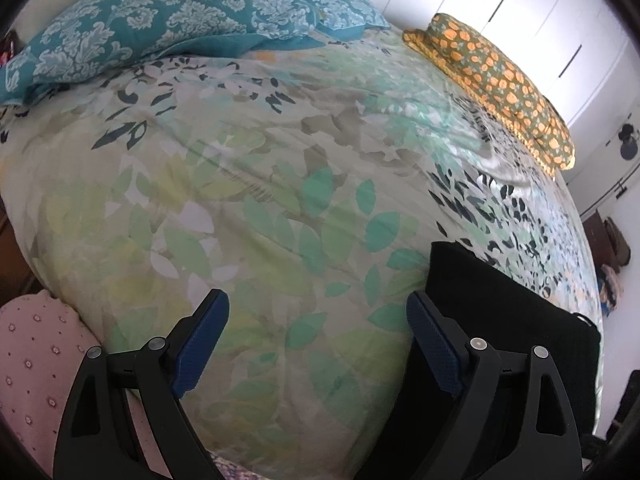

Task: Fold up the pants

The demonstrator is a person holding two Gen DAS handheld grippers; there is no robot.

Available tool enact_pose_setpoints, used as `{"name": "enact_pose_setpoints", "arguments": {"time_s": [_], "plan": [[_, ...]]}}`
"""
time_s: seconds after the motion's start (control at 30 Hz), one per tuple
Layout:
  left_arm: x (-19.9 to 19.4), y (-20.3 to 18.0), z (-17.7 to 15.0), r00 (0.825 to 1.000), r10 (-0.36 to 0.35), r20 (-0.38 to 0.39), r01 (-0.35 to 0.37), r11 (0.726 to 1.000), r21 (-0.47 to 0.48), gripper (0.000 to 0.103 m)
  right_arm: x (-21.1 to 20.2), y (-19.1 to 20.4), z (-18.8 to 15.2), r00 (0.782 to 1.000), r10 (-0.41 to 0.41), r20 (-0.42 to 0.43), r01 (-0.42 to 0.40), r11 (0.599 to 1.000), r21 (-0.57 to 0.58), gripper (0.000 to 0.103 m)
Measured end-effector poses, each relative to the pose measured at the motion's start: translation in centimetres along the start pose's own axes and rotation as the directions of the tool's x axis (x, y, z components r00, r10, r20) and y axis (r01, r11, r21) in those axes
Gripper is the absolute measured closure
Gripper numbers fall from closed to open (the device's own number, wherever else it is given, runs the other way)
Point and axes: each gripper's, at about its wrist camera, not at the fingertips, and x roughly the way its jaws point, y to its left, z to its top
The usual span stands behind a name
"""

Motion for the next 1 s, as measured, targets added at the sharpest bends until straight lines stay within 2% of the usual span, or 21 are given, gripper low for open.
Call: {"name": "enact_pose_setpoints", "arguments": {"time_s": [0.13, 0.27, 0.47, 0.67, 0.83, 1.0], "plan": [[0.5, 0.4, -0.1, 0.999, -0.023, -0.031, 0.022, 0.999, -0.036, 0.012, -4.8, 2.9, 1.3, 0.999, -0.01, 0.045, 0.013, 0.997, -0.075, 0.083], [-0.1, -0.4, -0.3, 0.999, -0.037, -0.021, 0.037, 0.999, 0.001, 0.012, -7.7, 3.1, 1.8, 0.996, -0.072, 0.056, 0.078, 0.992, -0.101, 0.083], [-0.1, -2.0, -0.8, 0.998, -0.045, -0.034, 0.048, 0.996, 0.071, 0.012, -12.0, -1.2, -0.5, 0.982, -0.171, 0.075, 0.172, 0.985, 0.004, 0.083], [-0.6, -4.0, -1.6, 0.998, -0.058, -0.034, 0.063, 0.984, 0.166, 0.012, -13.0, -4.7, -2.3, 0.977, -0.194, 0.082, 0.185, 0.977, 0.108, 0.083], [-1.5, -6.2, -2.7, 0.995, -0.091, -0.042, 0.099, 0.964, 0.246, 0.012, -14.5, -7.1, -3.2, 0.975, -0.21, 0.072, 0.199, 0.97, 0.142, 0.083], [-2.3, -8.8, -3.9, 0.99, -0.128, -0.057, 0.14, 0.934, 0.329, 0.012, -14.7, -10.4, -4.4, 0.959, -0.278, 0.052, 0.26, 0.94, 0.22, 0.083]]}}
